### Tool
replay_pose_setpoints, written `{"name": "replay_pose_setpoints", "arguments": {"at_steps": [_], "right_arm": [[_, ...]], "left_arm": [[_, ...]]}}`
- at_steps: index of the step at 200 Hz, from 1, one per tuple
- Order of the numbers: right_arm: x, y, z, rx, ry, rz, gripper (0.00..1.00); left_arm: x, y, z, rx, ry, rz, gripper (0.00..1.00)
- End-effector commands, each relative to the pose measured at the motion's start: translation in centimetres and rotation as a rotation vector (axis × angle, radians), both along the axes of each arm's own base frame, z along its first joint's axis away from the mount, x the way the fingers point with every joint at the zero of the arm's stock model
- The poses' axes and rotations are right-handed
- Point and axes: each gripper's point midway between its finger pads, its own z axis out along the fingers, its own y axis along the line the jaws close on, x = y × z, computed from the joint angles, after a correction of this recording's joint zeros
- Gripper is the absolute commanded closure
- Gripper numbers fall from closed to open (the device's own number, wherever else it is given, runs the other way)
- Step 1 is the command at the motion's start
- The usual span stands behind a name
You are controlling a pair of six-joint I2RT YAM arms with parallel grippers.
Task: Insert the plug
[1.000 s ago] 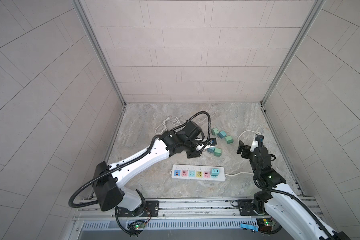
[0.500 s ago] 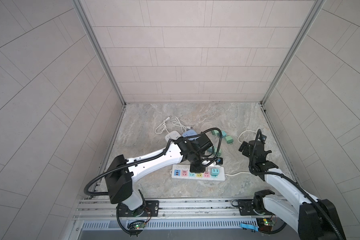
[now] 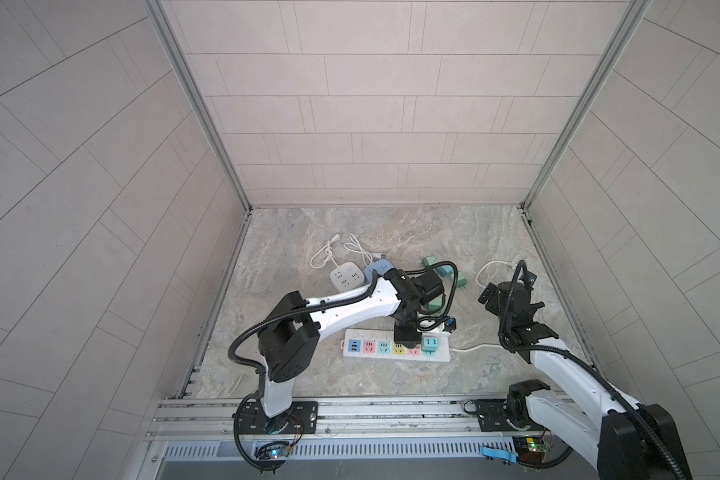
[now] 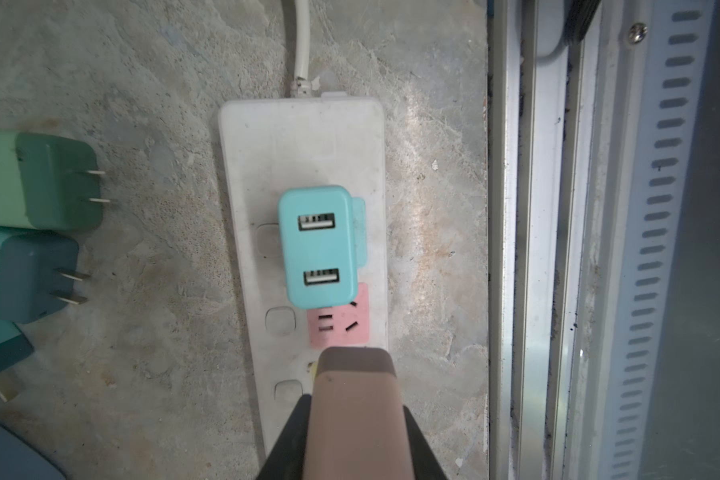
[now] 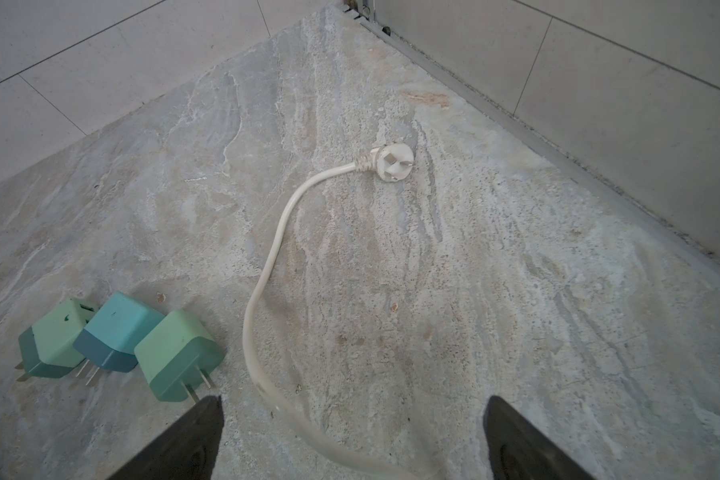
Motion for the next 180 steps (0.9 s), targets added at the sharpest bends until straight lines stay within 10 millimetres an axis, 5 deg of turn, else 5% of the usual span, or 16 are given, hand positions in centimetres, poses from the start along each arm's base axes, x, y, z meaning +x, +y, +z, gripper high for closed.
{"name": "replay_pose_setpoints", "arguments": {"at_steps": [1,19,71,94,132,180], "right_arm": [[-1.3,-1.1,1.1,0.058,-0.004,-0.128,0.00],[-3.3,-0.9,2.8,0.211,0.030,-0.238,0.00],[-4.5,4.7,8.3,0.506,-0.061,0.010,0.00],[-4.4,5.6,11.0,0.553,-0.211,0.095,0.00],[-4.7,4.6,10.8,0.495,-0.224,0.072,0.00],[-2.6,6.2,9.7,0.562,-0.170,0.101,0.00]], "left_arm": [[0.3,-0.2,-0.6,0.031,-0.001,0.019,1.00],[0.1,-0.8,-0.9,0.011,0.012,0.012,1.00],[1.0,0.5,-2.3,0.099,-0.003,-0.027,1.00],[0.4,0.7,-2.5,0.108,0.031,-0.055,1.00],[1.1,0.7,-3.5,0.143,0.026,-0.039,1.00],[1.4,-0.3,-3.7,0.119,0.029,-0.039,1.00]]}}
